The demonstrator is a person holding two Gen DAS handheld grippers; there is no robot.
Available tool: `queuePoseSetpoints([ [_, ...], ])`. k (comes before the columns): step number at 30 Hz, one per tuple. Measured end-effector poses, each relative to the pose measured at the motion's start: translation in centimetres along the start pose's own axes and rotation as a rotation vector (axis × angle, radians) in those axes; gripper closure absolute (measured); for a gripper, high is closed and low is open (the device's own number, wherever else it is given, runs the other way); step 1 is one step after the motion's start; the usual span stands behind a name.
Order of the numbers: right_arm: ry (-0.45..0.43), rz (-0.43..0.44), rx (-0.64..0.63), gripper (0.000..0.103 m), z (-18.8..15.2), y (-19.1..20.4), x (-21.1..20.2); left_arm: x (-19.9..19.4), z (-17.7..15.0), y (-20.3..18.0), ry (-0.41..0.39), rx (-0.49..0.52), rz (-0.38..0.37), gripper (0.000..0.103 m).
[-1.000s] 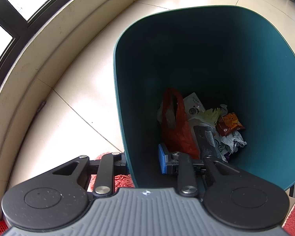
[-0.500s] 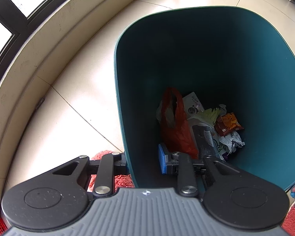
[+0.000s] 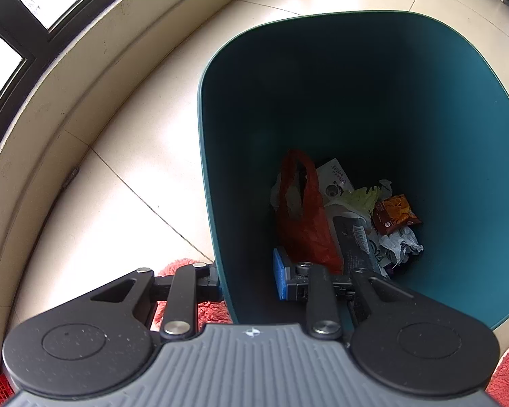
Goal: Collect trash
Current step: 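Lower the sachet into the bin and open the right gripper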
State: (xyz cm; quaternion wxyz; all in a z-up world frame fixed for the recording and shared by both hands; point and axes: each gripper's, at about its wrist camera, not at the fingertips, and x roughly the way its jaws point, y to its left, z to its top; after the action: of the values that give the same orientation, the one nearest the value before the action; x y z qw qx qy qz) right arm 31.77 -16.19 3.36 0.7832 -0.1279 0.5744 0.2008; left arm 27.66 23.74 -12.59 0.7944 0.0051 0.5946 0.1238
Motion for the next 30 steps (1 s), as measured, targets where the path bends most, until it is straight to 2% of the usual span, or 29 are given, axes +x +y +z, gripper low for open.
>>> queuePoseSetpoints([
  [8,-0.186,0.016,-0.217,0.079,4.4,4.8,-10.4,-0.3,-0.1,0.4,-0.011,-0.011,-0.01,0.077],
  [11,-0.231,0.037,-0.29,0.079,5.9,6.9,-12.4,-0.5,-0.1,0.5,-0.015,-0.013,-0.015,0.077],
  [13,-0.269,0.018,-0.354,0.079,6.5,8.9,-12.8,-0.6,-0.1,0.7,-0.021,-0.013,-0.018,0.077],
  [16,-0.265,0.035,-0.396,0.079,7.3,11.5,-11.8,-1.2,-0.1,0.9,-0.038,-0.018,-0.025,0.077],
  [21,-0.205,0.036,-0.443,0.079,6.9,14.0,-8.8,-1.7,-0.2,1.2,-0.05,-0.021,-0.036,0.077],
  [30,-0.053,0.03,-0.394,0.079,5.6,15.7,-1.1,-1.7,-0.1,1.7,-0.048,-0.024,-0.049,0.077],
])
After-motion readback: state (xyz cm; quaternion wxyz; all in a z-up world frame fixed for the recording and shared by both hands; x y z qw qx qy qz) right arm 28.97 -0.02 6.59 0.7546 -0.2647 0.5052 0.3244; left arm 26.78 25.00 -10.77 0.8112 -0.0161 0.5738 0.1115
